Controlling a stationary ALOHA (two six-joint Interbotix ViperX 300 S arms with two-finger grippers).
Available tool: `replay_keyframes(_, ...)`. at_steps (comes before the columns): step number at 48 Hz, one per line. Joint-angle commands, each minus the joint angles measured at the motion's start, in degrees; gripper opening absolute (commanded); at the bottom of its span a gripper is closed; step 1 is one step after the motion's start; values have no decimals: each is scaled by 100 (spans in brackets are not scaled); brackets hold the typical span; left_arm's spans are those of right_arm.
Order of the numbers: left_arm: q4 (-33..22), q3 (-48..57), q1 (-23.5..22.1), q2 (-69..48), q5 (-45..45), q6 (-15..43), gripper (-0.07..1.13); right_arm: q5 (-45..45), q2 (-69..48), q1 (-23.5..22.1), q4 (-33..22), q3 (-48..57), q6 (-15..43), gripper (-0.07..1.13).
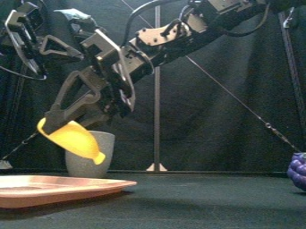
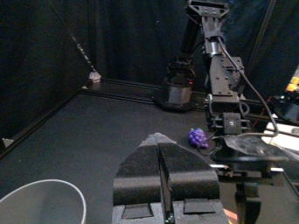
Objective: Pick the banana then place it on the pink plate
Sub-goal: Drop banana on the pink plate and return to neutral
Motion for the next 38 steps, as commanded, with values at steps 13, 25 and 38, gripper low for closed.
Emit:
replay_keyframes(13,-9,-9,18,26,-26,-18,2,457,220,53,0,-738,-9,94)
replay_keyframes(25,-9,18,18,26,-18,-9,2,-387,-299,26,-97,-44,-26,97)
replay_keyframes(38,0,70,18,26,-26,9,2,-3050,-1802,-149,-272,2338,-26,97)
